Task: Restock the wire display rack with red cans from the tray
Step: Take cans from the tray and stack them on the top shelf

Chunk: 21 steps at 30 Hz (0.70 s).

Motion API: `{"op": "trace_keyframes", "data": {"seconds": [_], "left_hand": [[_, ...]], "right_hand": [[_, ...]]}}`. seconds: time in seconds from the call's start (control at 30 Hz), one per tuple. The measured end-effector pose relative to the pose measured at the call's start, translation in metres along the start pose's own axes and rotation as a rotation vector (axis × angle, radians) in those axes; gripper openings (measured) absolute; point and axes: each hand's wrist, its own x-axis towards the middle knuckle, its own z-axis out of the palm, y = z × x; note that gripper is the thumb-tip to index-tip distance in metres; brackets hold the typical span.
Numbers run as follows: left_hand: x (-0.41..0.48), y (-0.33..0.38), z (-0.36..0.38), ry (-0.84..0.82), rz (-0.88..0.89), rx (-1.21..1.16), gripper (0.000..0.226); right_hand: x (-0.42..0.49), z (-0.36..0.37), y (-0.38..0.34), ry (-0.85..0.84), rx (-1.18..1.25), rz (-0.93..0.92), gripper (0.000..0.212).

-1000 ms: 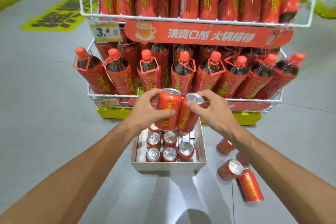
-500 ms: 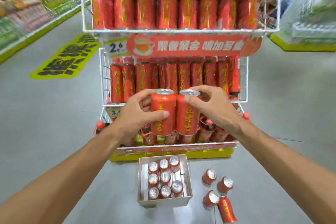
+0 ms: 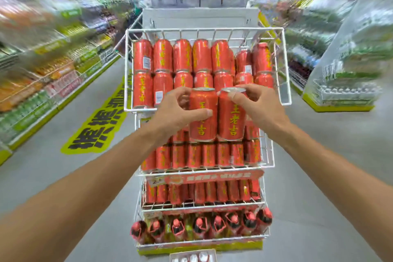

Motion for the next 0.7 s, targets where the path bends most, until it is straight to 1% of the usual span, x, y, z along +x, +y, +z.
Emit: {"op": "trace_keyframes", "data": {"seconds": [0.13, 0.2, 0.23, 0.3, 0.33, 0.43, 0.5, 0.53, 0.7], "left_hand": [[0.045, 0.059, 0.012, 0.079, 0.002, -0.046, 0.049], [0.064, 0.071, 0.024, 0.140, -0.008, -0.032, 0.055], [0.072, 0.074, 0.031, 0.167, -0.019, -0.028, 0.059], [0.087, 0.073, 0.049, 0.197, -0.049, -0.030, 0.065], [0.094, 0.070, 0.059, 0.204, -0.062, -0.032, 0.065], [0.114, 0.061, 0.092, 0.200, -0.087, -0.023, 0.052], [0.125, 0.057, 0.113, 0.189, -0.099, -0.013, 0.046], [0.131, 0.053, 0.123, 0.185, -0.104, -0.007, 0.048], [0.153, 0.035, 0.162, 0.130, -0.158, -0.003, 0.068]], "right_hand": [[0.051, -0.037, -0.039, 0.046, 0.036, -0.010, 0.024], [0.074, -0.053, -0.042, 0.042, 0.040, -0.007, 0.021], [0.084, -0.060, -0.038, 0.038, 0.031, 0.001, 0.025], [0.098, -0.073, -0.025, 0.019, 0.009, 0.015, 0.044], [0.104, -0.080, -0.016, 0.012, -0.002, 0.031, 0.049], [0.116, -0.101, 0.016, 0.008, -0.051, 0.048, 0.038], [0.121, -0.116, 0.035, 0.021, -0.070, 0.059, 0.040], [0.122, -0.123, 0.043, 0.026, -0.083, 0.062, 0.041], [0.126, -0.153, 0.073, 0.013, -0.236, 0.031, 0.032]]}}
